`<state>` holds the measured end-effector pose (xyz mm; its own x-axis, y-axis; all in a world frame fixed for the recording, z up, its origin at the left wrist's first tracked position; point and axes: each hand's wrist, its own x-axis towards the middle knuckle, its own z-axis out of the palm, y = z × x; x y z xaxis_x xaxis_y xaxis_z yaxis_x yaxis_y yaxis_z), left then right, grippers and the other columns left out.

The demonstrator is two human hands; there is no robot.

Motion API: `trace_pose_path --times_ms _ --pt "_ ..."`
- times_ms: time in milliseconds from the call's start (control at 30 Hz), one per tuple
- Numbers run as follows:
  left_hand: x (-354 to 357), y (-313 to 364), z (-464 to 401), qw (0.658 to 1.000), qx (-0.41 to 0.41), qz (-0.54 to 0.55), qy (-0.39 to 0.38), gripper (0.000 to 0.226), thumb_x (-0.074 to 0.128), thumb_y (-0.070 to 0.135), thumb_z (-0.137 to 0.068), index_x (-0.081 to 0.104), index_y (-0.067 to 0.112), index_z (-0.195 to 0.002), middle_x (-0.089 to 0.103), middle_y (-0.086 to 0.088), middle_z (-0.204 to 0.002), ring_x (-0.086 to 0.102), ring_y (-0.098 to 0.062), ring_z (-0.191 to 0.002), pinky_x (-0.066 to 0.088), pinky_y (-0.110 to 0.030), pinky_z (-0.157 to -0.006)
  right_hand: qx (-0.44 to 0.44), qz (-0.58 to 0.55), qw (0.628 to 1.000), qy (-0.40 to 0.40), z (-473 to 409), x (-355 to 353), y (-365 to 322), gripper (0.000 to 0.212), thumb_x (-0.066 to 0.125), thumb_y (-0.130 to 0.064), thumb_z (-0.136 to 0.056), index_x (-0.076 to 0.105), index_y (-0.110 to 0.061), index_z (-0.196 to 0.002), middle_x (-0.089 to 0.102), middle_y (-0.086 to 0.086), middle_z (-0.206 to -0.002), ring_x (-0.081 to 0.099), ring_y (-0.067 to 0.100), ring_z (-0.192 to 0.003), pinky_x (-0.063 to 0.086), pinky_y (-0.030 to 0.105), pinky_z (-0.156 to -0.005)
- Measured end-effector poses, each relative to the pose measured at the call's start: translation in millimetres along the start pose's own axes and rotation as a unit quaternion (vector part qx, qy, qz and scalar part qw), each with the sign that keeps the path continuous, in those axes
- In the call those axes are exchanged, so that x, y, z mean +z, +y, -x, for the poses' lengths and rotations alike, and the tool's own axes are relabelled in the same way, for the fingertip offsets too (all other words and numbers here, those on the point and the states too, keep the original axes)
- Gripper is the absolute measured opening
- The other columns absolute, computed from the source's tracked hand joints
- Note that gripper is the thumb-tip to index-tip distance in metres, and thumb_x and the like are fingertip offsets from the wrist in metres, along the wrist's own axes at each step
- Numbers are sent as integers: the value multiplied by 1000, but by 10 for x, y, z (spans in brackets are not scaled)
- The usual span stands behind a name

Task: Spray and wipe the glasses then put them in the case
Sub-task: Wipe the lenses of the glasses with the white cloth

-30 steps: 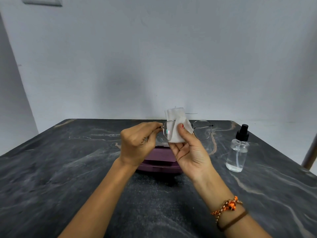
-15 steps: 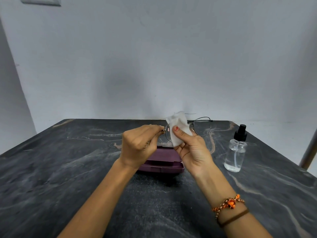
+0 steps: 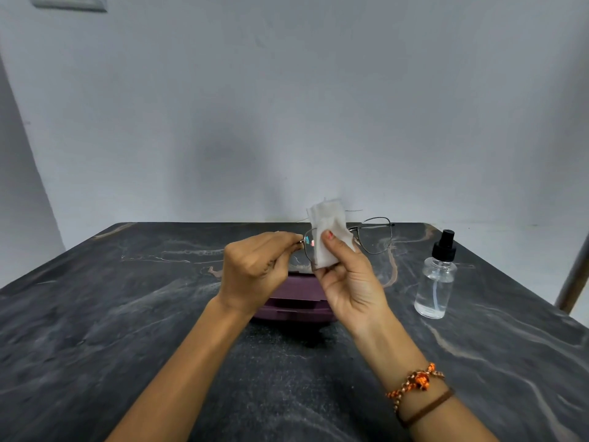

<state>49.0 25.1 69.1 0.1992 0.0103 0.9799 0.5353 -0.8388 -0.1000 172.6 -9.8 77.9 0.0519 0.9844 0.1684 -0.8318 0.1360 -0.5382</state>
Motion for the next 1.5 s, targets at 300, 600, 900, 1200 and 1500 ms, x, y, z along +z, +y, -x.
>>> trace_pose_path --times_ms 300,600,900,1200,1500 --pt "2 7 -1 1000 18 -5 -2 2 72 -8 -67 72 -6 -68 71 -10 -65 69 -19 -57 53 -29 -49 26 107 994 -28 -9 -41 -52 26 66 -3 -58 64 -5 -84 72 2 -67 68 8 -62 54 16 -55" --pt "-7 -27 3 1000 4 -5 2 10 66 1 -74 72 -6 -69 72 -11 -67 69 -18 -59 52 -27 -52 14 148 989 2 -35 -67 -120 30 67 -3 -52 66 -1 -83 72 5 -72 69 13 -66 56 20 -57" --pt "31 7 22 1000 8 3 -1 1 72 -6 -69 72 -6 -68 72 -10 -66 68 -18 -57 52 -24 -53 15 76 996 44 -32 -45 -75 27 69 -16 -59 63 -9 -85 72 4 -66 68 11 -56 50 18 -45" --pt "48 34 8 1000 14 5 2 10 64 -4 -74 72 -5 -68 70 -8 -62 65 -18 -52 49 -26 -47 42 115 992 -8 -30 -59 -77 26 65 1 -56 63 -3 -82 72 2 -63 68 8 -57 51 15 -49" --pt "15 -19 9 1000 -4 -1 2 13 61 -3 -77 72 -6 -69 71 -9 -66 67 -17 -57 51 -22 -54 22 193 981 -9 -41 -91 -127 38 72 -3 -48 66 -5 -86 74 0 -69 70 8 -65 54 16 -55"
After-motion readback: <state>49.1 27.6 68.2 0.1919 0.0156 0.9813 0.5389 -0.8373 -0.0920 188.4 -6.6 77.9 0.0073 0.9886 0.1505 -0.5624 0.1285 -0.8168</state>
